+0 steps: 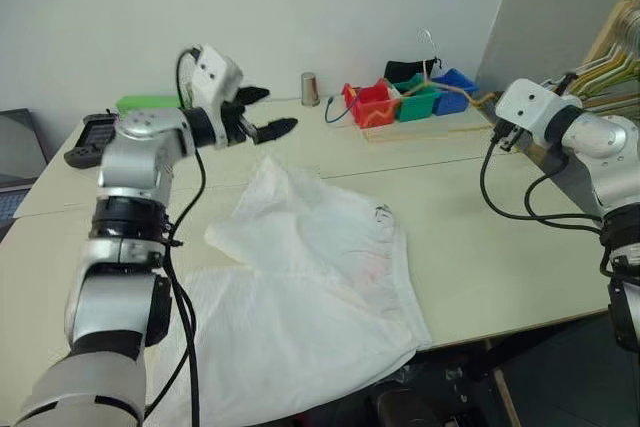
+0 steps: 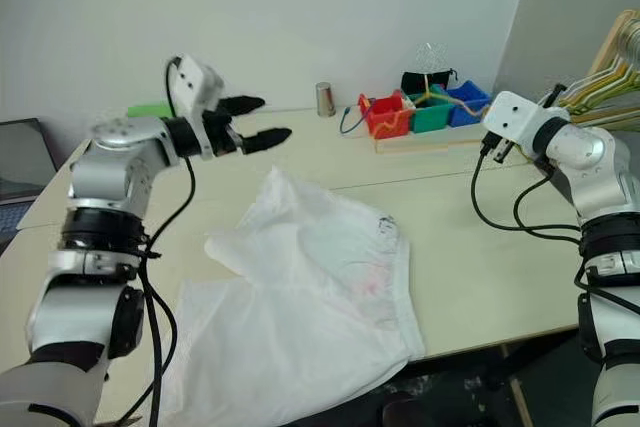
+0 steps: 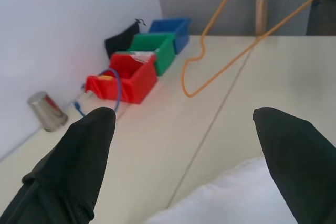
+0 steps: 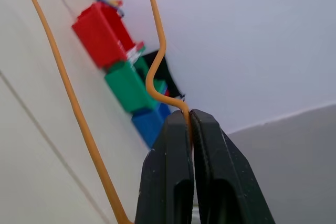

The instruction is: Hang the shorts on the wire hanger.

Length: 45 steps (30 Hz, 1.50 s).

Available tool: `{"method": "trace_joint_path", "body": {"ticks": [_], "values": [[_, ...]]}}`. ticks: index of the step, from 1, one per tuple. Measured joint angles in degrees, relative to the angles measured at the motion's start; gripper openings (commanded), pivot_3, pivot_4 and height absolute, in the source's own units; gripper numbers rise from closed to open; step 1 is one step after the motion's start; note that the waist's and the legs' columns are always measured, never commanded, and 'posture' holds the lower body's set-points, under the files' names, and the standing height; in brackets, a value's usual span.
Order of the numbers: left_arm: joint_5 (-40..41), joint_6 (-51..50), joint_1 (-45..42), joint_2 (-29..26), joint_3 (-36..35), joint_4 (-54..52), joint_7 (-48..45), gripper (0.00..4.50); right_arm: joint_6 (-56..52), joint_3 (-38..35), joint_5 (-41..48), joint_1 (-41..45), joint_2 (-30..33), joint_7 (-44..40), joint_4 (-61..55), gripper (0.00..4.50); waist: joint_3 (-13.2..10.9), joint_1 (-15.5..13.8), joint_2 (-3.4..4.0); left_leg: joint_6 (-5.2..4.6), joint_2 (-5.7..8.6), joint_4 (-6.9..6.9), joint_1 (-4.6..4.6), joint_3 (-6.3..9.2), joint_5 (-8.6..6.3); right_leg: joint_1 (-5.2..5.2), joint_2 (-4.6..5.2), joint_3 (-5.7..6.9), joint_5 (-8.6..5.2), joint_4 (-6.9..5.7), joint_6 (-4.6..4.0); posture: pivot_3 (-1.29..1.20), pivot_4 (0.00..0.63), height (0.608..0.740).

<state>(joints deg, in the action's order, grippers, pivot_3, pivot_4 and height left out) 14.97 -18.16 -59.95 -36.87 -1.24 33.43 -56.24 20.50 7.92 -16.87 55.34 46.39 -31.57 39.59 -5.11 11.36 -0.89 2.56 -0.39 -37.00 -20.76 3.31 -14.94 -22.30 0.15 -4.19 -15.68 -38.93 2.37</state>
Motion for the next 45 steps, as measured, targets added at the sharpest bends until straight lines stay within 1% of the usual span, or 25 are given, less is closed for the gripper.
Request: {"method": "trace_joint_path", "body": {"ticks": [3,9,13,16,18,21,27,35,36,43,45], "values": [[-0.3,1.6,-1.6,-0.5,-0.3,3.8,-2.6,4.5,4.8,0.1,-0.7,0.0,0.2,1.9,-0.6,0.01,0.0,0.0,0.0,0.0,0.02,0.0,-0.01,-0.01,0.0,0.0,0.02,0.0,0.0,0.0,-0.01,-0.16,0.008,0.74],[-1.6,3.8,-3.1,-0.9,1.1,11.4,-12.0,4.5,20.2,0.7,-4.5,-0.3,2.2,6.4,-2.2,0.01,0.0,0.3,-0.01,0.0,0.02,-0.01,-0.02,0.01,0.0,-0.01,0.01,0.02,0.0,-0.01,0.0,-0.16,0.007,0.74],[-2.9,6.5,-6.4,-0.4,1.5,16.3,-14.3,4.5,26.0,1.4,-6.4,-0.9,2.2,8.1,-3.4,0.01,0.0,0.5,-0.02,-0.01,0.03,-0.04,-0.01,0.0,0.0,0.0,0.01,0.0,0.0,-0.03,0.0,-0.16,0.012,0.74],[-4.2,9.2,-8.3,0.6,1.9,19.5,-14.8,4.5,27.8,1.5,-6.7,-1.7,1.9,8.7,-4.2,0.01,0.0,0.9,-0.02,-0.01,0.03,-0.03,-0.01,0.01,0.0,0.01,0.01,0.0,0.03,-0.03,-0.06,-0.16,0.013,0.74],[-4.9,10.4,-8.7,1.0,2.0,21.3,-15.8,4.5,28.5,1.5,-6.7,-2.4,1.5,9.2,-5.1,0.01,0.0,1.2,-0.02,-0.01,0.03,-0.03,-0.01,0.01,0.0,0.01,0.01,0.0,0.15,-0.04,-0.25,-0.16,0.012,0.74],[-5.7,11.2,-8.7,1.9,2.3,23.0,-17.9,4.5,28.8,1.4,-6.7,-2.8,0.6,9.4,-6.8,0.01,0.0,1.5,-0.02,-0.01,0.03,-0.03,-0.01,0.02,0.0,0.0,0.01,0.01,0.15,-0.04,-0.25,-0.17,0.012,0.74],[-10.2,15.9,-8.6,4.0,6.6,23.1,-20.5,4.5,28.8,1.5,-6.7,-2.9,-2.0,9.5,-11.5,0.01,0.0,1.8,-0.02,-0.01,0.01,-0.02,-0.01,0.06,0.0,0.0,-0.01,0.02,0.16,-0.05,-0.28,-0.18,0.013,0.74],[-12.3,18.9,-7.5,4.8,8.0,23.1,-21.9,4.5,28.8,1.5,-6.7,-2.9,-2.8,9.6,-14.3,0.01,0.0,1.9,-0.02,-0.02,0.02,-0.02,-0.01,0.07,0.0,0.01,-0.01,0.03,0.16,-0.05,-0.28,-0.18,0.013,0.74],[-12.6,19.2,-7.1,5.0,8.2,23.1,-21.9,4.12,28.8,1.5,-6.7,-2.8,-2.9,9.6,-14.6,0.0,0.0,1.9,-0.02,-0.02,0.02,-0.02,-0.01,0.07,0.0,0.01,-0.01,0.03,0.16,-0.06,-0.28,-0.18,0.013,0.74],[-13.1,19.5,-6.1,5.5,8.3,23.1,-22.0,2.77,28.7,1.4,-6.8,-2.8,-3.0,9.7,-14.7,0.0,0.0,2.5,-0.02,-0.02,0.02,-0.03,-0.02,0.1,0.0,0.01,-0.01,0.05,0.17,-0.06,-0.29,-0.18,0.013,0.74],[-13.1,19.4,-5.8,5.5,8.3,23.0,-22.1,2.27,28.7,1.4,-6.8,-2.8,-3.1,9.7,-14.7,0.0,0.0,2.7,-0.02,-0.02,0.02,-0.03,-0.02,0.11,0.0,0.01,0.0,0.06,0.17,-0.07,-0.29,-0.18,0.014,0.74]]}}
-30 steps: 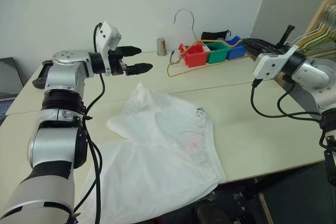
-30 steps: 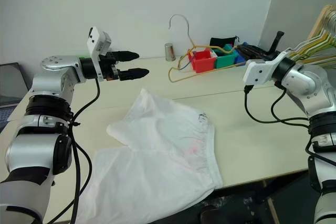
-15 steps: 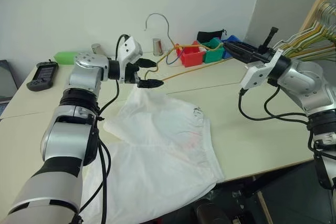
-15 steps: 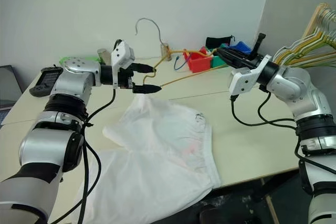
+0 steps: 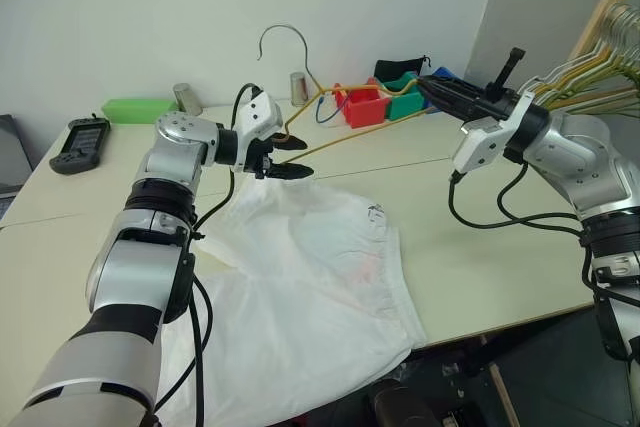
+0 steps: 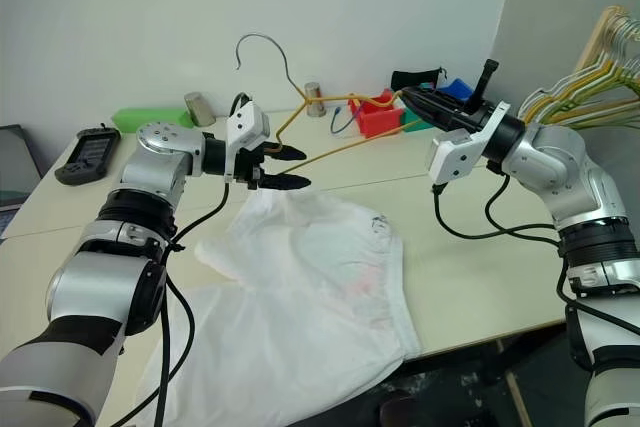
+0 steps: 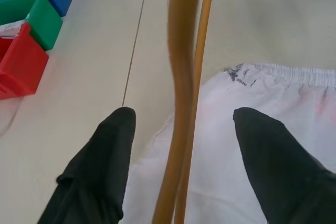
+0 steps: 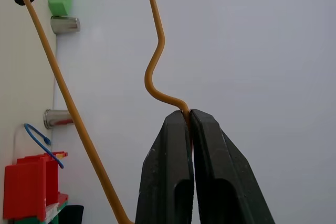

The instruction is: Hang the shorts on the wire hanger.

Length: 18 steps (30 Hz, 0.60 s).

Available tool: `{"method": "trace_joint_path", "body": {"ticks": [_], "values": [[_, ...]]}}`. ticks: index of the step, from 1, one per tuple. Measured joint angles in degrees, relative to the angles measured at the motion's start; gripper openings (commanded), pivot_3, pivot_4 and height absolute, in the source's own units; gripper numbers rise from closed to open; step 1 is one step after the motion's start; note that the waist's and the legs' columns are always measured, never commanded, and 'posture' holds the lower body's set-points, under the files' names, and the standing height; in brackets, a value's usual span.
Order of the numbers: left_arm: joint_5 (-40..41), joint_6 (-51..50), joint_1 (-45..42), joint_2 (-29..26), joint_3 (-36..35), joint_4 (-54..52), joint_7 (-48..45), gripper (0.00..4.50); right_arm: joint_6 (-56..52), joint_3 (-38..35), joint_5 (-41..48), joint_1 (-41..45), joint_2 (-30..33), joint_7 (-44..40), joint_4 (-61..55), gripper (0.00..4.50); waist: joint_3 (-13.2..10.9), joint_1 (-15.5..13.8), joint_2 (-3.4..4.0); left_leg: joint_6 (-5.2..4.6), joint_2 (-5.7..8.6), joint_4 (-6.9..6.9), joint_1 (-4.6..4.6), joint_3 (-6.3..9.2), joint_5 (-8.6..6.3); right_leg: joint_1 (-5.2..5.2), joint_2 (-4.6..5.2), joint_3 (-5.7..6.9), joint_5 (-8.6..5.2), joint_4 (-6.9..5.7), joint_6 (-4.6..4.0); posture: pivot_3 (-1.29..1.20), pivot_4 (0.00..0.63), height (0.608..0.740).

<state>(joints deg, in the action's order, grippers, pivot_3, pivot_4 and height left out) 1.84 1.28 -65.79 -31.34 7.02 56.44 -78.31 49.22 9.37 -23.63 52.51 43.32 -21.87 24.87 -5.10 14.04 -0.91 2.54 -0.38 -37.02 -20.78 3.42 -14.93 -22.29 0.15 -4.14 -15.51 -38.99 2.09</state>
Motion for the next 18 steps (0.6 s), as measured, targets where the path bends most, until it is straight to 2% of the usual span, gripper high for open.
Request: {"method": "trace_joint_path", "body": {"ticks": [9,12,18], "values": [[0.0,0.1,0.2,0.0,0.0,-0.2,-0.1,0.31,0.0,0.0,-0.2,0.0,-0.2,0.0,0.1,0.0,0.0,0.2,0.0,0.0,0.0,0.01,0.0,0.05,0.0,0.0,0.0,0.03,0.0,-0.01,0.0,-0.17,0.013,0.74],[-0.1,0.4,0.5,0.0,0.2,-1.0,-1.1,0.1,-0.8,0.0,-0.5,0.1,-0.3,0.4,0.3,0.0,0.0,0.2,0.0,0.0,0.0,0.01,0.0,0.05,0.0,0.0,0.0,0.03,0.0,-0.02,-0.01,-0.17,0.012,0.74],[-0.3,0.4,1.0,0.0,0.5,-2.3,-1.3,0.06,-1.6,0.0,-0.6,0.1,-0.4,0.4,0.5,0.0,0.0,0.2,0.0,0.0,0.0,0.0,0.0,0.06,0.0,0.0,0.0,0.03,0.01,-0.03,-0.01,-0.17,0.007,0.74]]}}
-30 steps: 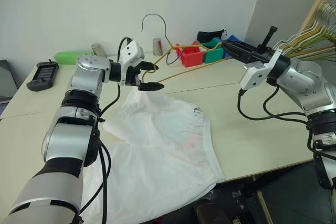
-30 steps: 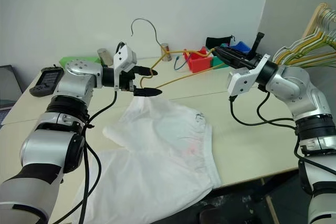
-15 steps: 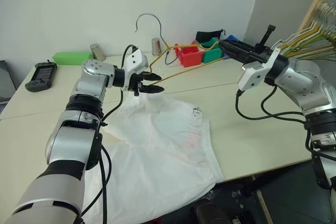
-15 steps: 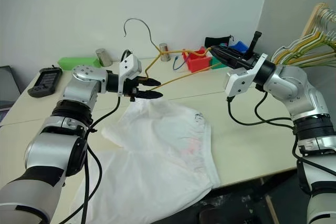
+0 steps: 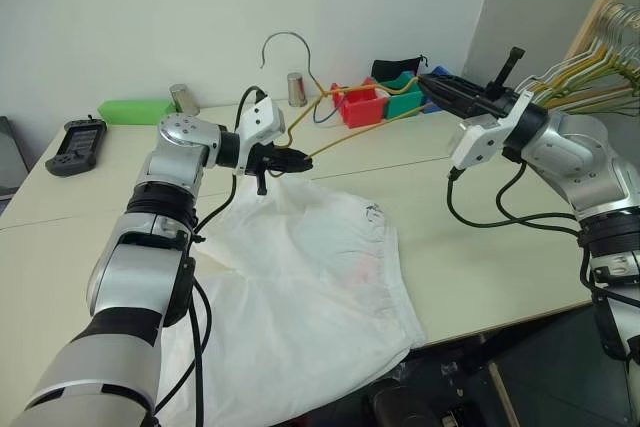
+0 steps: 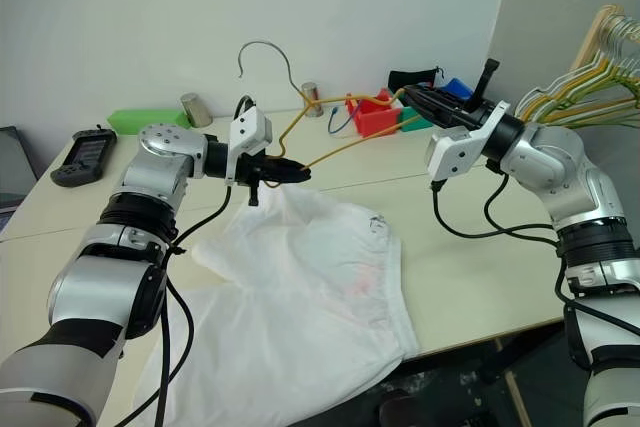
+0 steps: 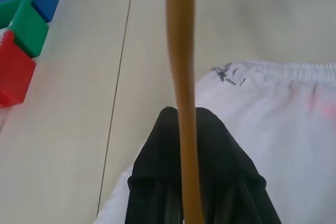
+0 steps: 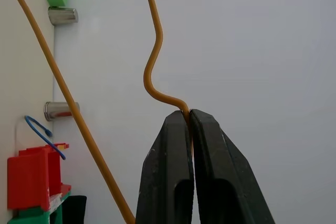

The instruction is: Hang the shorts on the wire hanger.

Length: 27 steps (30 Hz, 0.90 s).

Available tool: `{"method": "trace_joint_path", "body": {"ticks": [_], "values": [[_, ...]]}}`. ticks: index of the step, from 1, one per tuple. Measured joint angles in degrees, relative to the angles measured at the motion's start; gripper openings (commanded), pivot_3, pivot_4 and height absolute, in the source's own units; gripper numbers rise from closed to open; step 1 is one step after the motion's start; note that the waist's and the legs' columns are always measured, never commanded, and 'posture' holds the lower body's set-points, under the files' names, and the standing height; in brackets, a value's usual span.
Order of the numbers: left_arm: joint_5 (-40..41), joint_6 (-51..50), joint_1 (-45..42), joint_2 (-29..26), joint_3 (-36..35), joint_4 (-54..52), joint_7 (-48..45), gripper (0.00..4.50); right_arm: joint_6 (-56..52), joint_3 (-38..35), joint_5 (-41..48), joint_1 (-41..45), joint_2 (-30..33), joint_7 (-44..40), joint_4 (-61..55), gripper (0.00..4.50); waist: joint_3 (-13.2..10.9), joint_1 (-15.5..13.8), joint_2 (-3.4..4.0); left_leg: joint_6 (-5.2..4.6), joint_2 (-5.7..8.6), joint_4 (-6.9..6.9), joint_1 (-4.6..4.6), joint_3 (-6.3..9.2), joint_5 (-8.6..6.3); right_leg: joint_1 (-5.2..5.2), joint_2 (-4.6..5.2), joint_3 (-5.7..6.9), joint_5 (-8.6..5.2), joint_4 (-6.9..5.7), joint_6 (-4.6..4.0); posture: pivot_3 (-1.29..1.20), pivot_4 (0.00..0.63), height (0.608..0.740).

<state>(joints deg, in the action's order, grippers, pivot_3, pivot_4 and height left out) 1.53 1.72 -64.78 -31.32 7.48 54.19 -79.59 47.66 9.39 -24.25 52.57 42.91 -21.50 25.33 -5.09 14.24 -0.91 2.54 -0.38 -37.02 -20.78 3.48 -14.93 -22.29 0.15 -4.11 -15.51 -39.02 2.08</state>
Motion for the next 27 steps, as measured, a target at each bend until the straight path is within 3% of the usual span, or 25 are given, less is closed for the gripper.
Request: {"method": "trace_joint_path", "body": {"ticks": [2,5,14,21,27], "values": [[-0.3,-0.1,0.0,0.0,0.0,-0.1,0.1,0.05,-0.9,0.2,0.0,0.0,-0.1,-0.5,0.1,0.0,0.0,0.0,0.0,0.0,0.0,0.0,0.0,0.0,0.0,0.0,0.0,0.0,0.0,0.0,0.0,-0.17,0.008,0.74],[-0.5,-0.4,0.5,0.0,0.1,-0.5,0.4,0.05,-2.0,0.9,0.2,0.0,-0.1,-2.0,0.1,0.61,0.0,0.0,0.0,0.0,-0.01,0.0,0.01,0.01,0.0,0.0,0.0,0.0,0.0,-0.01,0.0,-0.17,0.004,0.74],[-2.6,1.6,1.6,-0.2,-0.1,0.4,8.7,0.05,-8.0,2.2,4.2,-1.7,-0.2,-10.1,-0.6,2.72,0.1,0.1,-0.01,0.0,-0.06,-0.02,0.0,0.18,0.0,0.02,0.03,0.06,0.01,-0.02,0.0,-0.19,0.003,0.74],[-12.9,14.5,3.3,-1.3,4.8,3.3,22.1,0.05,-22.5,0.8,10.9,-2.7,-0.6,-17.0,-6.5,4.38,0.1,0.0,0.0,0.0,-0.11,-0.02,-0.03,0.55,0.0,0.02,0.13,0.09,0.01,-0.04,0.0,-0.19,0.011,0.74],[-21.0,23.7,5.2,-3.3,8.8,1.0,31.7,0.05,-44.5,1.1,15.2,-5.9,-0.7,-26.9,-14.8,4.46,0.1,-0.1,0.01,0.0,-0.11,-0.02,-0.07,0.7,0.0,0.04,0.25,0.18,0.01,-0.06,0.01,-0.18,0.022,0.74]]}}
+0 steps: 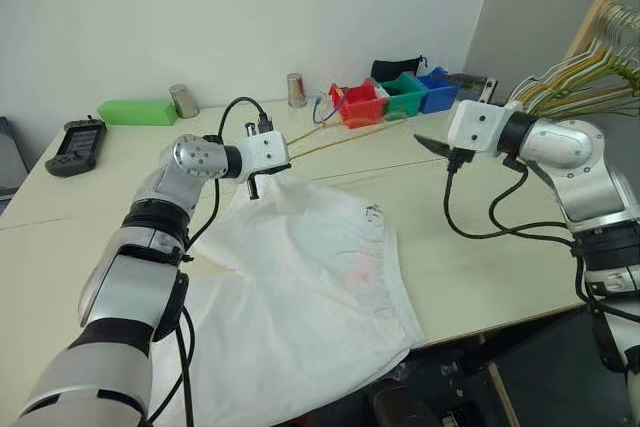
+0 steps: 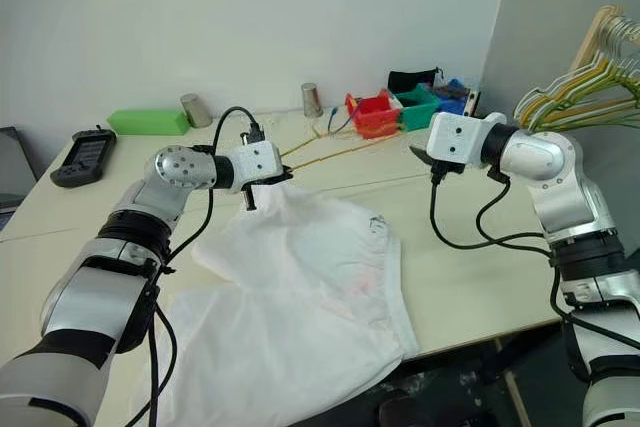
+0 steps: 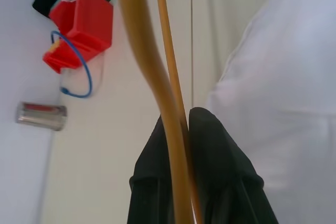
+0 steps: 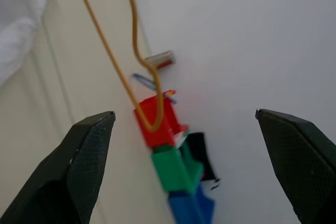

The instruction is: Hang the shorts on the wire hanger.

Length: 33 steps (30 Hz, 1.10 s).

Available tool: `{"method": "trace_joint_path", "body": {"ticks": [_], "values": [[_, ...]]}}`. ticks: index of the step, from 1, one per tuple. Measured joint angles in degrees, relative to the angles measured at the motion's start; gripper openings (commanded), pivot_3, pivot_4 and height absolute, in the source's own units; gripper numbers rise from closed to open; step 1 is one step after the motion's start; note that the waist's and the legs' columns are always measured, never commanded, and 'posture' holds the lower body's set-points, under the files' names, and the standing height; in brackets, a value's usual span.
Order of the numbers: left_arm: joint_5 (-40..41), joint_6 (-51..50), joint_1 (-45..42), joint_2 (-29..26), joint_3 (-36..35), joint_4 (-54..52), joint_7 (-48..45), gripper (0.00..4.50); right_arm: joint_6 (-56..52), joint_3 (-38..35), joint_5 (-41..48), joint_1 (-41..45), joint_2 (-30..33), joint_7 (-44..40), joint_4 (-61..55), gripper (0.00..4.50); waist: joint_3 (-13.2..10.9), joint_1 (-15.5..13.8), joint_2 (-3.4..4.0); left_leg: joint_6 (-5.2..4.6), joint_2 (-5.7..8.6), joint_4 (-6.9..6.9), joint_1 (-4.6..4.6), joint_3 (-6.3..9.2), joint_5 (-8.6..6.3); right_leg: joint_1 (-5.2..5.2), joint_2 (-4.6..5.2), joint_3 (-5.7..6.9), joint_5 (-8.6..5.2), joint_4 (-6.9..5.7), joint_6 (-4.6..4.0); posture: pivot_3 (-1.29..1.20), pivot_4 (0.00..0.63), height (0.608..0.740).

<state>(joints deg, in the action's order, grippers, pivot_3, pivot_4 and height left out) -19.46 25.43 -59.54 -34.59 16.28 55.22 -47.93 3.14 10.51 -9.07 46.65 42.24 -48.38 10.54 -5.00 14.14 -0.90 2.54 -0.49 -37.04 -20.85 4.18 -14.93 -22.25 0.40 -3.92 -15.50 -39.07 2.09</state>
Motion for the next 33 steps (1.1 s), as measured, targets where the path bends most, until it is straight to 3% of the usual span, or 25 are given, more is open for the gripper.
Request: {"method": "trace_joint_path", "body": {"ticks": [3,15,27,33], "values": [[-3.0,3.1,1.3,-0.1,1.9,-3.8,3.4,0.05,-7.9,1.1,-0.8,-0.8,0.0,-1.9,-1.8,4.46,0.0,-0.2,0.0,0.0,0.04,-0.02,-0.02,-0.02,0.0,-0.01,0.08,0.1,0.01,-0.01,0.02,-0.17,0.023,0.74],[-6.8,1.6,8.2,0.5,3.7,-21.3,6.2,0.05,-8.9,6.7,-7.1,2.1,-2.1,-2.9,0.5,4.46,0.0,-0.1,0.02,0.0,0.06,0.0,0.0,-0.01,0.0,0.0,0.07,0.15,0.0,-0.02,0.04,-0.15,0.024,0.74],[-9.2,-1.5,8.9,0.1,4.0,-23.8,6.2,0.05,-9.8,8.3,-10.2,3.4,-2.0,-5.2,1.7,4.46,0.0,-1.3,0.02,0.0,0.26,-0.01,0.0,-0.01,0.0,0.0,0.08,0.16,0.01,-0.02,0.04,-0.15,0.028,0.74],[-10.1,-1.5,8.9,0.0,4.4,-24.2,6.2,0.05,-10.0,9.1,-12.2,3.5,-1.7,-5.9,1.7,3.07,0.0,-1.7,0.02,0.0,0.59,-0.01,-0.01,0.06,0.0,0.01,0.23,0.16,0.01,-0.02,0.05,-0.15,0.028,0.74]]}}
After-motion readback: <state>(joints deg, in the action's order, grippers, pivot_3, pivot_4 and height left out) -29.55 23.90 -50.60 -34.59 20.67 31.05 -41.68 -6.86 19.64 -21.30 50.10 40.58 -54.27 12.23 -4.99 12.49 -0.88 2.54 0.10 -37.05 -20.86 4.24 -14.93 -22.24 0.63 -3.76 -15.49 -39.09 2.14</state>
